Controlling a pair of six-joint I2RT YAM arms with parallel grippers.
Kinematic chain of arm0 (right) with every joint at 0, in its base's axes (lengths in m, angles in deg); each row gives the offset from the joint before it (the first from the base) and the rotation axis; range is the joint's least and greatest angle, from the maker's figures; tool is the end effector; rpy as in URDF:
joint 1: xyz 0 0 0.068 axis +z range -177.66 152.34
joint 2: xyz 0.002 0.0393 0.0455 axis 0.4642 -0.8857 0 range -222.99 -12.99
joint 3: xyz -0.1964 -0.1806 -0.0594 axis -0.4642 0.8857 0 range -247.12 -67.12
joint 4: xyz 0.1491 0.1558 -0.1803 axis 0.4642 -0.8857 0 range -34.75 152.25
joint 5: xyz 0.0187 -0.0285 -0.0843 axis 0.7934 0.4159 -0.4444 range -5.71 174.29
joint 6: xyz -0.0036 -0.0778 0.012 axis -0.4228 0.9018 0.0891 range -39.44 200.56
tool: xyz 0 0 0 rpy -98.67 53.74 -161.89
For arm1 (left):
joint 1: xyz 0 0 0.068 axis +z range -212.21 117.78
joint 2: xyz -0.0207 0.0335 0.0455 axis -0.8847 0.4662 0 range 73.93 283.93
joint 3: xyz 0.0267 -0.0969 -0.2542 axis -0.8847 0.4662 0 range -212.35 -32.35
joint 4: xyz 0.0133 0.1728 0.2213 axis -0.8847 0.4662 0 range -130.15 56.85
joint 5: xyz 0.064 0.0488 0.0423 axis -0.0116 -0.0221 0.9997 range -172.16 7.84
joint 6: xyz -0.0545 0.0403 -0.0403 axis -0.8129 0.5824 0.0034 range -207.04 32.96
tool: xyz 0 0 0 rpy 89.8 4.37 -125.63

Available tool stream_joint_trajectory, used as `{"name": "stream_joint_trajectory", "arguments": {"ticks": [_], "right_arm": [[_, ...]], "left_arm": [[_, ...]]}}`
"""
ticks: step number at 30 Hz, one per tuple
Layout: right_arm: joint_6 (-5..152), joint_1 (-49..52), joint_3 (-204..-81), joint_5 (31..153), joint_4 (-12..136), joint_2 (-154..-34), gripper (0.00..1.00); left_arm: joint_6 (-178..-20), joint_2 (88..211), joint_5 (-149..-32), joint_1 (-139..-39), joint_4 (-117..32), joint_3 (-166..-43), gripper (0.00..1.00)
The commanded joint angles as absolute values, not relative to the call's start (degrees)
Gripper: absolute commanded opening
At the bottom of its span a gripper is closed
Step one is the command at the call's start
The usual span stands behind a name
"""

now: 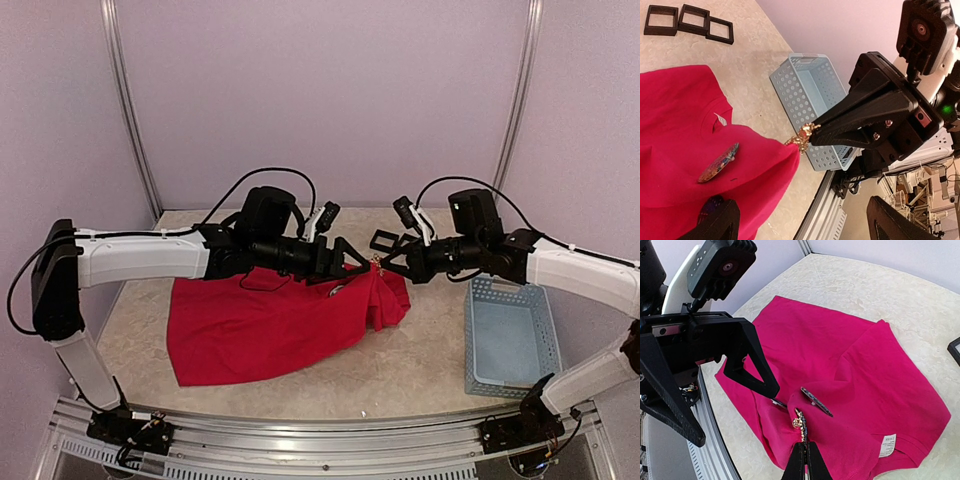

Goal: Remove the brooch from the garment
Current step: Pass from the left arm to the right

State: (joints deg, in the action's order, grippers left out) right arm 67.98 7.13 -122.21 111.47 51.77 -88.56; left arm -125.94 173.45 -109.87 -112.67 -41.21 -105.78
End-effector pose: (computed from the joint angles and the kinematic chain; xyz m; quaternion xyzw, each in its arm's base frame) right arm 0.2610 0.2188 0.2638 -0.2766 0.8077 0.3796 0.3564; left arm 0.2624 -0.3672 0.2546 0.2105 0.8019 -0.5102 0.2288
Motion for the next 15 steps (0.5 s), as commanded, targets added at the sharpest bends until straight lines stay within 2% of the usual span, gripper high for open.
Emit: {"name": "stream_joint_trajectory", "arguments": {"ticks": [1, 7, 15], "right_arm": [[67.7, 7.9, -121.8, 107.9, 53.9, -86.5, 0.00], [69.8, 8.9, -122.6, 103.0, 51.8, -85.4, 0.00], [78.3, 12.2, -125.9, 88.4, 43.5, -84.8, 0.00]], "left_arm": [[-122.5, 176.7, -107.7, -114.0, -35.0, -111.4, 0.86], [-119.6, 181.8, -105.7, -114.4, -31.2, -117.9, 0.86], [-119.3, 184.9, -106.3, -114.4, -31.1, -120.4, 0.52]]}}
